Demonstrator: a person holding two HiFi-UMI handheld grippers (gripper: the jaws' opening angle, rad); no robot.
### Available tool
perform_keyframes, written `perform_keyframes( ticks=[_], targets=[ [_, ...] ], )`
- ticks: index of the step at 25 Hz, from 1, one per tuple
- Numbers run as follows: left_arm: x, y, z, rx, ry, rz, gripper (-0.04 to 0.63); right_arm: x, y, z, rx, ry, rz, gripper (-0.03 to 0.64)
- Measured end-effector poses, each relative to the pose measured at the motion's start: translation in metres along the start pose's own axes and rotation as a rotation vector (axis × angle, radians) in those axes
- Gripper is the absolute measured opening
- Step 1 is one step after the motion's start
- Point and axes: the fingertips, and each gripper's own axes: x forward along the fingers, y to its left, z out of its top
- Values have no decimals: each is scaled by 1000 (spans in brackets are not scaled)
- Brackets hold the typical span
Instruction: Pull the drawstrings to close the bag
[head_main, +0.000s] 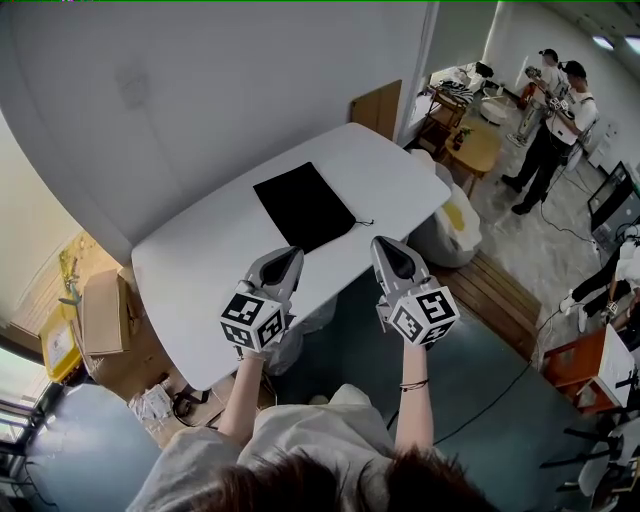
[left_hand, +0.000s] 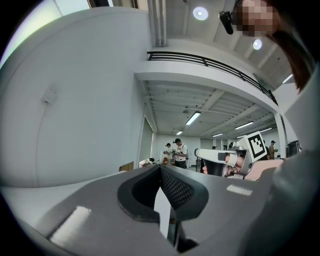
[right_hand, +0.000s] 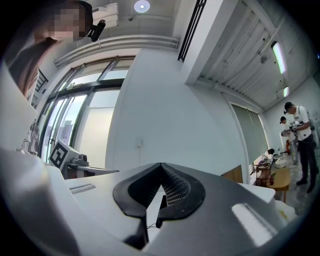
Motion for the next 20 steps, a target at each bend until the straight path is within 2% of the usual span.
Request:
perform_keyframes(
  ticks=[8,20],
  targets=[
    [30,24,-13,-19,22,63,-15,35,-35,-15,18,39,39,12],
    [84,59,-32,-19,94,232,-15,101,-88,-40,17,123,225,12]
  ],
)
